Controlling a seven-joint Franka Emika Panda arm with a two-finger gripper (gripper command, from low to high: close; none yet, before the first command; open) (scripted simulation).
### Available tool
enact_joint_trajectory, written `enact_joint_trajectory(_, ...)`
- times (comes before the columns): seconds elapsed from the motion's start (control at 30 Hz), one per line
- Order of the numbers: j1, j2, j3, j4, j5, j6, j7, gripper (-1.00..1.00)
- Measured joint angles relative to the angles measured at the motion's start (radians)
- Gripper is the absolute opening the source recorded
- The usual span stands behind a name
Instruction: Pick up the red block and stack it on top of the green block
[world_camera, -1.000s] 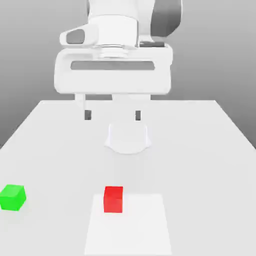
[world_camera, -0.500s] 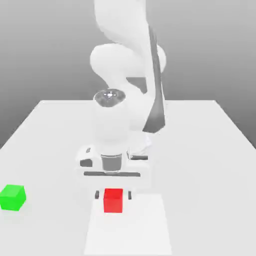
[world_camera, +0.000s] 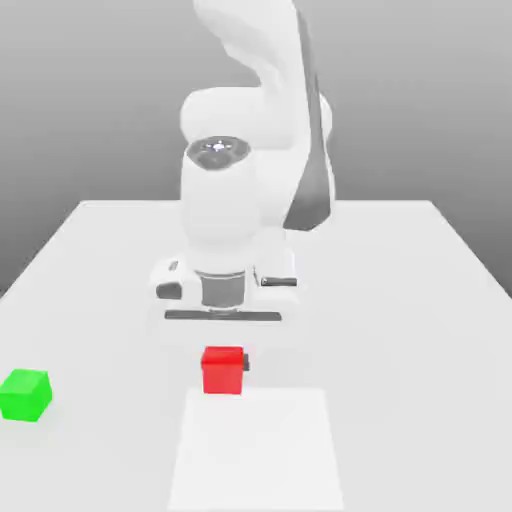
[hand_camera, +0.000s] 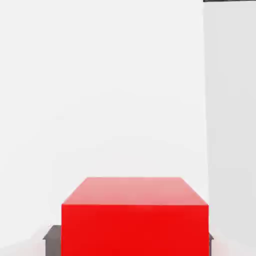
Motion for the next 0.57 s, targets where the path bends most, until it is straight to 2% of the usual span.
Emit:
enact_joint_trajectory(0.3, -0.328, 0.116, -0.167, 0.265, 0.049, -0.152, -0.037, -1.00)
enact_joint_trajectory(0.43, -0.356, 0.245, -0.141, 0.293, 0.125, -0.055, -0.093, -1.00)
enact_joint_trajectory(0.47, -0.367, 0.278, -0.127, 0.295, 0.145, -0.026, -0.107, 1.00)
enact_joint_trajectory(0.57, -0.367, 0.278, -0.127, 0.295, 0.145, -0.026, -0.107, 1.00)
